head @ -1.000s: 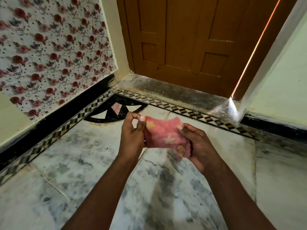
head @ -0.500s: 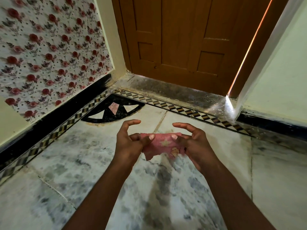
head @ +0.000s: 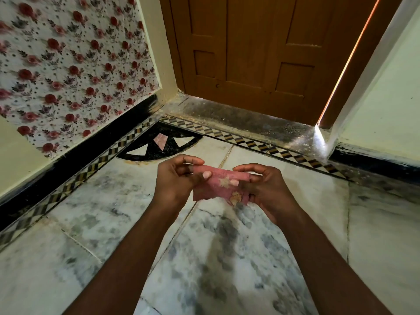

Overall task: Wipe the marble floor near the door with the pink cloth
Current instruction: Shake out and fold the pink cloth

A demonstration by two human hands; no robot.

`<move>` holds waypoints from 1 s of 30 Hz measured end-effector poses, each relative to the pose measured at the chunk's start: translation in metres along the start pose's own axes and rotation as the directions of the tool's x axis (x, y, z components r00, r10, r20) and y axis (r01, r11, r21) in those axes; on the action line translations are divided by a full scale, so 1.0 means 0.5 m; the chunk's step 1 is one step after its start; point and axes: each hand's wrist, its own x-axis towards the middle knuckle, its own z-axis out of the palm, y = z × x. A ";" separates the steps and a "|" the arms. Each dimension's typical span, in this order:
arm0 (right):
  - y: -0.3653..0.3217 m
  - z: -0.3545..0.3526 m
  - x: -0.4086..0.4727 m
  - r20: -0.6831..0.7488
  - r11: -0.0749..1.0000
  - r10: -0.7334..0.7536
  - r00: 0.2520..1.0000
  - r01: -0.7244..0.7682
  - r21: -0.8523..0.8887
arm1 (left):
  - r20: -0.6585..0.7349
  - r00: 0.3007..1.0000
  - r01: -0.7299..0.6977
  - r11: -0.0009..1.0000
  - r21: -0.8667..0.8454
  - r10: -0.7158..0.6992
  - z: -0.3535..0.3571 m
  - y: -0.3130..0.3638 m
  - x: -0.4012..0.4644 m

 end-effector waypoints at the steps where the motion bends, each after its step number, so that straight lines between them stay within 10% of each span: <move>1: -0.001 0.002 0.000 -0.013 1.000 0.011 1.000 -0.011 -0.012 | 0.001 1.000 -0.014 1.000 0.019 0.014 -0.002 0.000 0.001; 16: 0.002 0.000 -0.002 0.007 0.993 -0.017 1.000 0.018 -0.117 | 0.075 0.993 -0.106 0.969 0.221 0.092 -0.006 -0.022 0.025; 25: -0.012 0.006 0.025 0.031 0.728 -0.310 0.950 0.258 -0.636 | 0.053 0.974 -0.222 0.881 0.418 0.220 -0.003 -0.007 0.016; 30: -0.051 0.012 0.021 0.139 0.862 -0.269 0.953 0.303 -0.406 | 0.151 0.945 -0.327 0.848 0.417 0.290 -0.030 0.013 0.019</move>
